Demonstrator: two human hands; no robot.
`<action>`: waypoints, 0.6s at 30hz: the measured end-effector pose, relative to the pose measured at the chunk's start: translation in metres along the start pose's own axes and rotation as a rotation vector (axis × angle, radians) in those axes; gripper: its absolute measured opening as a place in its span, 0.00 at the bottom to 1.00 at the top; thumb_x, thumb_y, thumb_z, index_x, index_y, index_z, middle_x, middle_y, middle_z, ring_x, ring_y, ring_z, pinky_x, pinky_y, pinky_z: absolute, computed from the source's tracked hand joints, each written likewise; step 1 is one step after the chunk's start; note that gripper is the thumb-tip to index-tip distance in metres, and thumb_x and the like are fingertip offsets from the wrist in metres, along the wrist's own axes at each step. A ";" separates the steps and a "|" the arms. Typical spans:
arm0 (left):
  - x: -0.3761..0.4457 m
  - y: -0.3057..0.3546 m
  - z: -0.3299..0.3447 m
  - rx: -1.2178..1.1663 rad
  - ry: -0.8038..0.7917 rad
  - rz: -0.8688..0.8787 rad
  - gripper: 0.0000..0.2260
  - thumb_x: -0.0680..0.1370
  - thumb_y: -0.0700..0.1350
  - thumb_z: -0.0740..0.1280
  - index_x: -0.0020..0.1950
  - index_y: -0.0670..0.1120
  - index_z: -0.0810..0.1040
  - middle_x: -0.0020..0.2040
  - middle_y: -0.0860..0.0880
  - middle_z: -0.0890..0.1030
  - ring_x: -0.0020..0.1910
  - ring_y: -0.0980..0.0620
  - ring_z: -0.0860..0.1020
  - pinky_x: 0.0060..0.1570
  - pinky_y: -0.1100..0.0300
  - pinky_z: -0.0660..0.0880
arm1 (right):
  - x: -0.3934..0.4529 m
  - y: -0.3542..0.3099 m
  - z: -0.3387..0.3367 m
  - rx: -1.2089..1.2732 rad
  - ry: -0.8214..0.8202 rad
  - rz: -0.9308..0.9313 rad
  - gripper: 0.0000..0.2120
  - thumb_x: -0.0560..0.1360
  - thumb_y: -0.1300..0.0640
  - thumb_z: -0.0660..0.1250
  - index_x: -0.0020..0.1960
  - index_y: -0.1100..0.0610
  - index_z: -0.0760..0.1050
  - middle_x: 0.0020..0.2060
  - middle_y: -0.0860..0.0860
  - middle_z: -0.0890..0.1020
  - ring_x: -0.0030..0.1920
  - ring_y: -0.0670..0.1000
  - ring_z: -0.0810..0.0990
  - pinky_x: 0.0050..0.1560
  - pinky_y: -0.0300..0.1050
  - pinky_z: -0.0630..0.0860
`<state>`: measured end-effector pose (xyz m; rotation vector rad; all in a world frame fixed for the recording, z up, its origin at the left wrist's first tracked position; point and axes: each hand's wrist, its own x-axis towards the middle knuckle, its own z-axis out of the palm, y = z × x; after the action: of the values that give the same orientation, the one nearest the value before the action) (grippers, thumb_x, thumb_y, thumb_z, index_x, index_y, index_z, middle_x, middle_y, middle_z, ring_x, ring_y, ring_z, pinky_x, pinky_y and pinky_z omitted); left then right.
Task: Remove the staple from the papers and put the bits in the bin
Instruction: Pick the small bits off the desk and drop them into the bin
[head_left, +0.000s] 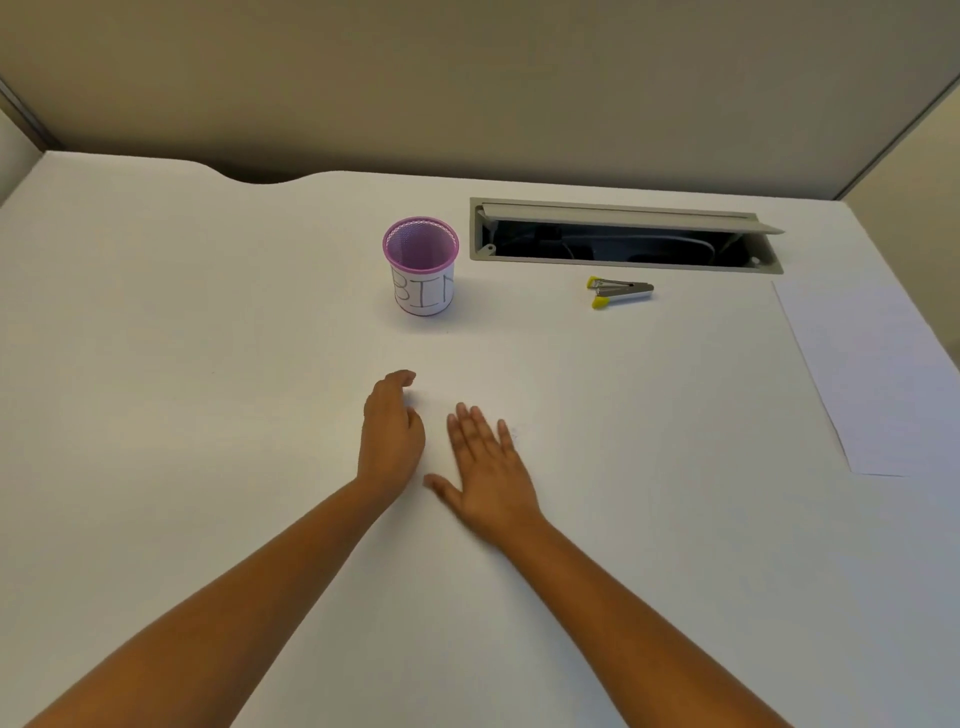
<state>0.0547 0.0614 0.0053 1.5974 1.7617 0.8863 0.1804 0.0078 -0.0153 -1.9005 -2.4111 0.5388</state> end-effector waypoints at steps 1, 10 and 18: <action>0.009 0.003 0.000 0.042 0.031 0.011 0.19 0.76 0.31 0.57 0.65 0.43 0.68 0.64 0.44 0.72 0.64 0.46 0.69 0.64 0.57 0.64 | 0.001 0.005 -0.002 -0.011 0.005 0.039 0.43 0.67 0.31 0.30 0.75 0.55 0.38 0.76 0.51 0.41 0.71 0.47 0.31 0.70 0.44 0.26; 0.079 0.029 -0.015 0.054 0.136 -0.024 0.33 0.74 0.37 0.66 0.74 0.50 0.53 0.74 0.45 0.61 0.71 0.45 0.62 0.68 0.48 0.62 | -0.016 0.052 -0.036 0.423 0.249 0.426 0.22 0.81 0.56 0.49 0.75 0.56 0.56 0.75 0.51 0.60 0.74 0.50 0.59 0.72 0.38 0.50; 0.102 0.031 -0.008 0.125 0.058 0.019 0.30 0.75 0.46 0.68 0.73 0.48 0.58 0.75 0.44 0.59 0.72 0.44 0.60 0.67 0.48 0.63 | -0.018 0.034 -0.042 0.354 0.198 0.315 0.17 0.80 0.61 0.53 0.68 0.56 0.66 0.62 0.52 0.71 0.57 0.51 0.74 0.54 0.39 0.69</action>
<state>0.0566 0.1642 0.0362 1.6853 1.8782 0.8534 0.2267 0.0084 0.0180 -2.0634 -1.7688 0.6968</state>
